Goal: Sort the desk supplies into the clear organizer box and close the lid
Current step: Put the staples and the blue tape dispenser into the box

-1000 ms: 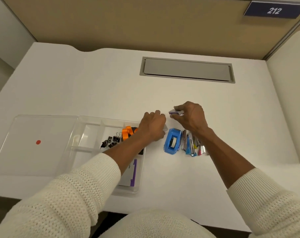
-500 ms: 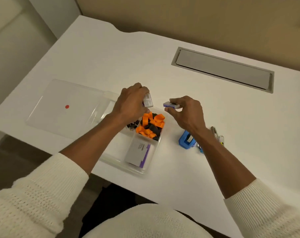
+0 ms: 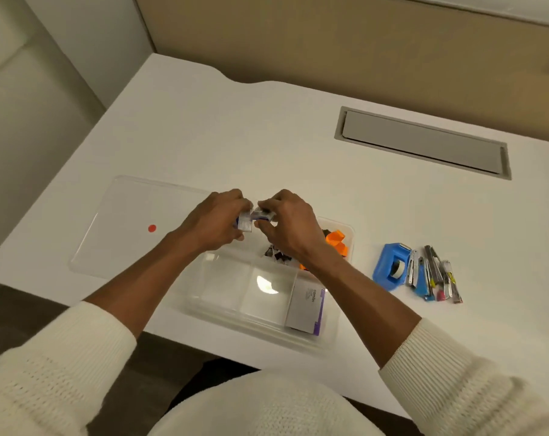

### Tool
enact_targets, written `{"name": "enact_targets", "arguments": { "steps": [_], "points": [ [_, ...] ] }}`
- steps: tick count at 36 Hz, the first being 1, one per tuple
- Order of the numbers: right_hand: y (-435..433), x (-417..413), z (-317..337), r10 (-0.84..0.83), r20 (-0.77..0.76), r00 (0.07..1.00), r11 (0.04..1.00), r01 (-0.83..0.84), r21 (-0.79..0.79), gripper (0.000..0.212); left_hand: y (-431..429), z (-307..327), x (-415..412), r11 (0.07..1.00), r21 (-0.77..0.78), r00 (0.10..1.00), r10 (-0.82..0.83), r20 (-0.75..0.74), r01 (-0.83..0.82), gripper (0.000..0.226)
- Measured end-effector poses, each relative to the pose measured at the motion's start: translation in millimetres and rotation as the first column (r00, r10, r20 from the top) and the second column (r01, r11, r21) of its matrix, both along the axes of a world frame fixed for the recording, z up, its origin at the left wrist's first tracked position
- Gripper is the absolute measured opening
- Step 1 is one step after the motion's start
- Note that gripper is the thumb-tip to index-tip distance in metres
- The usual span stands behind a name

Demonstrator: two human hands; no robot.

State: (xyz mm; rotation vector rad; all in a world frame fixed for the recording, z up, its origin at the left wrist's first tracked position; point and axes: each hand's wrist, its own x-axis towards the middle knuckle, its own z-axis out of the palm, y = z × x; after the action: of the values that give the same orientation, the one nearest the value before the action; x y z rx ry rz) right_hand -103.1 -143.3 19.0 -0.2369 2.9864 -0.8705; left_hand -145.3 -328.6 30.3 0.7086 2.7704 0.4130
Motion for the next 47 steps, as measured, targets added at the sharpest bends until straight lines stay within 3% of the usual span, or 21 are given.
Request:
{"name": "enact_targets", "arguments": {
  "steps": [8, 15, 22, 26, 30, 35, 39, 44, 47],
  "points": [
    [-35.2, -7.6, -13.3, 0.007, 0.049, 0.999, 0.969, -0.019, 0.248, 0.034, -14.0, -15.5, -13.6, 0.967, -0.190, 0.985, -0.174, 0.005, 0.171, 0.035],
    [-43.0, -3.2, -28.4, 0.021, -0.008, 1.000, 0.954, -0.017, 0.300, 0.034, -14.1, -22.9, -18.3, 0.899, -0.321, 0.942, -0.332, -0.056, 0.298, 0.032],
    [-35.6, 9.9, -28.9, -0.087, 0.055, 0.995, 0.989, 0.080, 0.121, 0.066, -12.6, -14.5, -16.6, 0.896, -0.355, 0.953, -0.300, -0.041, 0.267, 0.050],
    [-17.4, 30.1, -23.6, -0.169, -0.016, 0.985, 0.985, 0.170, 0.036, 0.058, -0.6, 0.4, -13.0, 0.908, -0.363, 0.944, -0.283, -0.172, 0.206, 0.039],
    [9.1, 53.2, -19.5, -0.318, -0.062, 0.946, 0.947, 0.315, -0.056, 0.042, 27.0, 13.8, -4.1, 0.962, -0.190, 0.950, -0.236, -0.204, 0.198, 0.038],
    [52.5, 76.3, -15.8, -0.511, -0.076, 0.856, 0.859, 0.507, -0.069, 0.031, 83.5, 20.5, 13.4, 0.958, -0.003, 0.951, -0.286, -0.119, 0.288, 0.039],
    [88.4, 98.6, -19.8, -0.718, -0.093, 0.689, 0.695, 0.717, -0.054, 0.027, 136.8, 14.5, 23.3, 0.933, 0.100, 0.938, -0.343, -0.055, 0.347, 0.034],
    [126.2, 125.8, -36.0, -0.883, -0.027, 0.469, 0.469, 0.883, 0.007, 0.054, 203.5, -5.6, 20.4, 0.912, 0.179, 0.923, -0.383, 0.045, 0.370, 0.030],
    [141.9, 134.9, -45.5, -0.914, 0.046, 0.404, 0.406, 0.913, 0.047, 0.071, 239.2, -23.4, 17.0, 0.909, 0.147, 0.914, -0.401, 0.065, 0.389, 0.031]
  ]
}}
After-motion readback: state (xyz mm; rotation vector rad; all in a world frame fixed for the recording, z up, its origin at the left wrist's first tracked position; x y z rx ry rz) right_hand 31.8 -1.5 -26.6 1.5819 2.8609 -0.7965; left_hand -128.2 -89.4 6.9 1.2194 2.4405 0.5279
